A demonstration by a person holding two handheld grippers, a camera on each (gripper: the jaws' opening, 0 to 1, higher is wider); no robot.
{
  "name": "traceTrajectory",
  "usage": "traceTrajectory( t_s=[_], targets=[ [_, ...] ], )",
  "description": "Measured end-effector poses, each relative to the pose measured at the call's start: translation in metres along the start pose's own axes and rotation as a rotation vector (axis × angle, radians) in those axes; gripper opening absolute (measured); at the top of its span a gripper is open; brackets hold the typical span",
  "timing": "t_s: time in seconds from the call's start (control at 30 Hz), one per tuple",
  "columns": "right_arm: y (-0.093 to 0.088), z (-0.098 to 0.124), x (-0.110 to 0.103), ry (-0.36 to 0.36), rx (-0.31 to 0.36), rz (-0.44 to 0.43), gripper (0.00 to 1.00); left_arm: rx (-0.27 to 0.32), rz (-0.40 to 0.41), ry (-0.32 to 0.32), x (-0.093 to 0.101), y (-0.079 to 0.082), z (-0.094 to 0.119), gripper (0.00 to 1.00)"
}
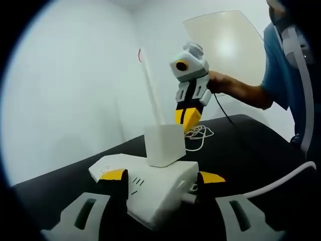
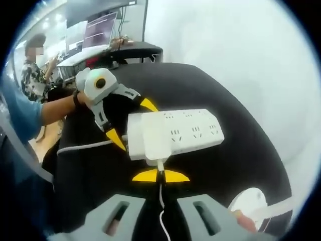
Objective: Insert the desk lamp plug into the socket, turn on the power strip switch, turn on the lamp switch, then turn off the lamp switch, turn off the power strip switch, and remove the plug from the socket.
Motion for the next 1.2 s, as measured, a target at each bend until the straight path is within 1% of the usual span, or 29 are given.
traceTrajectory(
  t_s=[0.13,0.23,0.33,0.5,0.6,0.63,0.67,0.73,0.8,1.0,1.03,1.13,1.2],
  targets=[
    [0.004,0.002,0.003,0.011,-0.001,-0.011,0.03,-0.003,0.002,0.000,0.000,0.001,0.000,0.53],
    [0.009,0.004,0.004,0.016,0.016,-0.023,0.03,-0.006,0.004,0.000,0.001,0.001,0.000,0.53],
    [0.010,0.003,0.007,0.020,0.013,-0.027,0.03,-0.005,0.004,0.000,0.000,0.001,0.000,0.53],
    [-0.001,0.001,0.008,0.020,0.025,-0.035,0.03,0.000,0.000,-0.001,0.000,0.000,-0.001,0.52],
    [-0.008,0.001,0.009,0.021,0.069,-0.068,0.03,0.002,-0.002,-0.001,0.000,0.000,0.000,0.52],
    [-0.011,0.000,0.010,0.022,0.067,-0.074,0.03,0.003,-0.002,-0.001,-0.001,0.000,0.000,0.52],
    [-0.014,-0.001,0.005,0.018,0.067,-0.075,0.03,0.003,-0.002,-0.001,-0.001,0.000,0.000,0.52],
    [-0.021,-0.004,0.006,0.011,0.062,-0.085,0.03,0.003,-0.003,-0.001,-0.001,0.000,0.000,0.52],
    [-0.023,-0.003,0.005,0.018,0.092,-0.113,0.03,0.004,-0.004,-0.002,-0.001,0.000,0.000,0.52],
    [-0.032,-0.008,0.004,0.016,0.098,-0.124,0.02,0.005,-0.005,-0.003,0.000,0.000,0.000,0.52],
    [-0.032,-0.007,0.004,0.015,0.109,-0.134,0.02,0.006,-0.006,-0.003,0.000,0.000,0.000,0.52],
    [-0.030,-0.007,0.002,0.011,0.109,-0.123,0.02,0.006,-0.006,-0.004,0.001,0.000,0.000,0.52],
    [-0.026,-0.005,0.002,0.011,0.097,-0.111,0.03,0.004,-0.004,-0.003,0.001,0.000,0.000,0.52]
  ],
)
Point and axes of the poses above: the point that each gripper's makers call its tool centre point, and the gripper's own axes: z roughly backward along the fingers, x roughly to its right, y roughly out of its top, the point moved 9 cm from there along z, roughly backward along the fingers, and after that the axes turned 3 degrees about x, right-handed, at the moved point
